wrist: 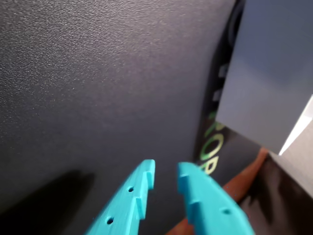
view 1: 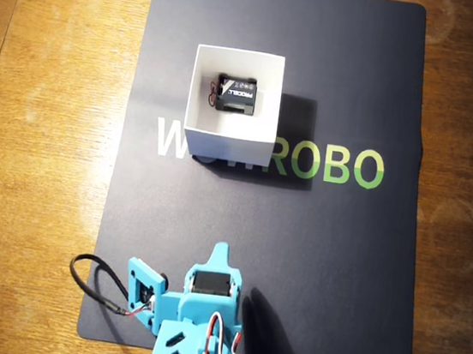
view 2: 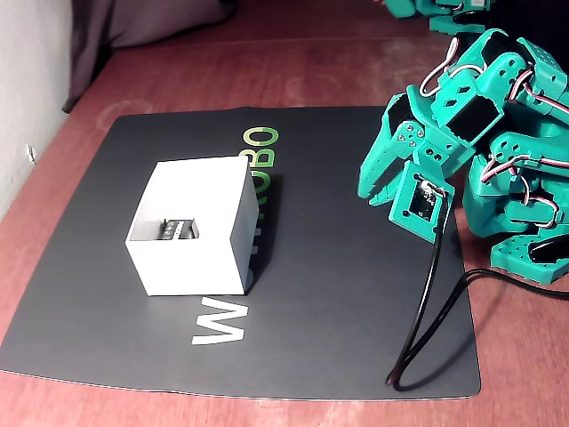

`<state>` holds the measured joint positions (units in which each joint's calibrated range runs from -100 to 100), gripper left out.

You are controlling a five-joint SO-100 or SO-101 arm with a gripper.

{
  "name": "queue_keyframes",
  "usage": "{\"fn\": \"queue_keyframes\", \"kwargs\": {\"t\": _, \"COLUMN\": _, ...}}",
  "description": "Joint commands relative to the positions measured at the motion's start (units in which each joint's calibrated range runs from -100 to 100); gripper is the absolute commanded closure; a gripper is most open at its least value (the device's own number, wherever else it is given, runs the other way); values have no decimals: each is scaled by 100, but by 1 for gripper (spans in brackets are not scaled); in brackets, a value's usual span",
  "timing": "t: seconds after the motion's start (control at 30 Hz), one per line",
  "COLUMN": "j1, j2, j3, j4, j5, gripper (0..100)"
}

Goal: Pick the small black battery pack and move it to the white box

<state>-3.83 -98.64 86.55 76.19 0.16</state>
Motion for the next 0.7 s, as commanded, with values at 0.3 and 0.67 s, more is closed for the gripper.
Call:
{"fn": "queue_keyframes", "kwargs": {"t": 0.3, "j1": 776, "j2": -4, "j3": 493, "j4": -196, "j5": -13, "gripper": 100}}
{"fn": "queue_keyframes", "kwargs": {"t": 0.67, "j1": 835, "j2": -4, "j3": 493, "j4": -196, "j5": -18, "gripper": 100}}
